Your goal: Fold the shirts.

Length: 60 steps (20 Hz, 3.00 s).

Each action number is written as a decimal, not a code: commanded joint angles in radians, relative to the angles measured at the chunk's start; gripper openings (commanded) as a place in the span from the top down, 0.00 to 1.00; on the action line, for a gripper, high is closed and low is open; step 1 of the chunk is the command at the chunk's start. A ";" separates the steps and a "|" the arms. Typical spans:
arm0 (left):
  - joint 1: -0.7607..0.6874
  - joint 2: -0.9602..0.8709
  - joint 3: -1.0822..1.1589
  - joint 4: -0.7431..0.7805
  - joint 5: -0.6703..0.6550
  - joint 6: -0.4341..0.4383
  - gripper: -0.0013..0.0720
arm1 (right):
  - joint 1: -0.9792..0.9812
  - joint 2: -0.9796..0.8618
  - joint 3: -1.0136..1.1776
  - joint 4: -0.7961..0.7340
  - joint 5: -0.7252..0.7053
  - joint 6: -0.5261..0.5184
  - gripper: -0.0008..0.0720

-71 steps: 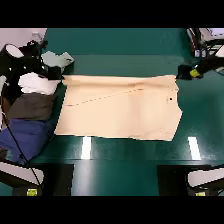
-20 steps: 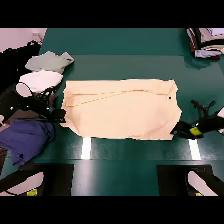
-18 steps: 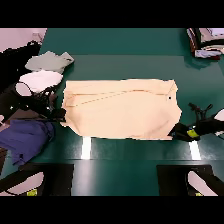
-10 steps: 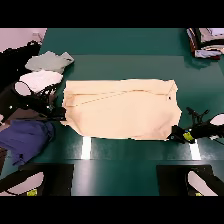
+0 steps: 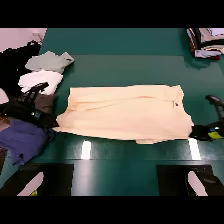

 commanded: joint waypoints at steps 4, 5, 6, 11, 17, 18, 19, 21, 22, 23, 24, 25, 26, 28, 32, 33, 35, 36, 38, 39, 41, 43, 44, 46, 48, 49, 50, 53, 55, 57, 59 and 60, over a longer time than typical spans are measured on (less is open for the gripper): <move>0.000 0.018 -0.005 -0.060 0.137 -0.037 0.96 | 0.000 -0.059 0.223 -0.025 -0.019 -0.002 0.97; 0.000 -0.010 0.002 -0.060 0.169 -0.035 0.96 | -0.001 -0.127 0.265 -0.026 -0.055 -0.002 0.97; 0.000 -0.047 0.010 -0.060 0.196 -0.034 0.96 | -0.001 -0.190 0.302 -0.025 -0.080 -0.011 0.97; 0.000 -0.296 0.111 -0.061 0.389 -0.033 0.95 | 0.075 -0.541 0.507 0.000 -0.190 -0.050 0.97; 0.000 -0.589 0.302 -0.075 0.454 -0.014 0.95 | 0.149 -0.850 0.748 0.000 -0.258 -0.037 0.97; 0.000 -0.612 0.326 -0.079 0.460 -0.014 0.95 | 0.149 -0.889 0.785 0.002 -0.257 -0.036 0.97; 0.000 -0.630 0.344 -0.081 0.471 -0.014 0.95 | 0.149 -0.927 0.825 0.002 -0.252 -0.034 0.97; 0.000 -0.635 0.350 -0.087 0.521 -0.015 0.93 | 0.148 -0.984 0.892 0.003 -0.245 -0.034 0.92; 0.000 -0.634 0.350 -0.087 0.537 -0.016 0.57 | 0.146 -1.005 0.920 0.014 -0.244 -0.034 0.70; 0.000 -0.634 0.350 -0.087 0.547 -0.017 0.17 | 0.142 -1.021 0.947 0.037 -0.243 -0.034 0.53; 0.000 -0.632 0.355 -0.087 0.542 -0.018 0.15 | 0.131 -1.031 0.970 0.073 -0.234 -0.041 0.51; 0.003 -0.630 0.372 -0.086 0.518 -0.017 0.14 | 0.114 -1.036 0.991 0.113 -0.209 -0.068 0.51; 0.009 -0.628 0.400 -0.086 0.472 -0.015 0.15 | 0.091 -1.036 1.003 0.143 -0.174 -0.091 0.51; 0.018 -0.627 0.481 -0.077 0.352 -0.014 0.15 | 0.022 -1.036 1.010 0.190 -0.075 -0.121 0.50; 0.014 -0.627 0.591 -0.104 0.272 0.015 0.94 | -0.131 -1.034 0.951 0.281 0.008 -0.132 0.25; 0.014 -0.627 0.597 -0.121 0.274 0.014 0.94 | -0.164 -1.034 0.919 0.298 0.008 -0.132 0.17; 0.010 -0.628 0.595 -0.167 0.265 0.011 0.94 | -0.222 -1.035 0.837 0.299 -0.012 -0.156 0.16; -0.002 -0.628 0.594 -0.168 0.265 0.011 0.94 | -0.247 -1.035 0.796 0.307 -0.032 -0.175 0.16; -0.038 -0.629 0.594 -0.168 0.269 0.011 0.94 | -0.284 -1.035 0.718 0.346 -0.089 -0.218 0.16; -0.062 -0.630 0.594 -0.167 0.277 0.011 0.94 | -0.296 -1.035 0.682 0.372 -0.116 -0.250 0.16; -0.113 -0.632 0.594 -0.166 0.308 0.008 0.94 | -0.299 -1.035 0.629 0.412 -0.152 -0.317 0.16; -0.156 -0.632 0.594 -0.164 0.346 -0.011 0.95 | -0.285 -1.049 0.605 0.429 -0.157 -0.360 0.16; -0.172 -0.632 0.594 -0.164 0.360 -0.016 0.95 | -0.272 -1.062 0.603 0.428 -0.157 -0.361 0.16; -0.191 -0.632 0.594 -0.163 0.367 -0.020 0.95 | -0.262 -1.088 0.604 0.429 -0.173 -0.360 0.16; -0.198 -0.632 0.594 -0.158 0.359 -0.048 0.95 | -0.258 -1.111 0.604 0.432 -0.201 -0.360 0.16; -0.199 -0.632 0.594 -0.157 0.358 -0.060 0.95 | -0.258 -1.120 0.604 0.441 -0.201 -0.360 0.18; -0.199 -0.634 0.594 -0.158 0.354 -0.080 0.95 | -0.257 -1.130 0.604 0.463 -0.199 -0.360 0.23; -0.240 -0.659 0.594 -0.158 0.362 -0.095 0.95 | -0.251 -1.136 0.602 0.522 -0.197 -0.381 0.81; -0.296 -0.696 0.595 -0.162 0.400 -0.095 0.95 | -0.250 -1.136 0.618 0.552 -0.158 -0.392 0.97; -0.364 -0.746 0.599 -0.200 0.479 -0.094 0.96 | -0.243 -1.135 0.661 0.561 -0.076 -0.394 0.97; -0.435 -0.827 0.641 -0.238 0.517 -0.094 0.95 | -0.221 -1.103 0.706 0.576 -0.031 -0.381 0.97; -0.464 -0.869 0.676 -0.239 0.515 -0.094 0.95 | -0.205 -1.075 0.727 0.578 -0.030 -0.362 0.97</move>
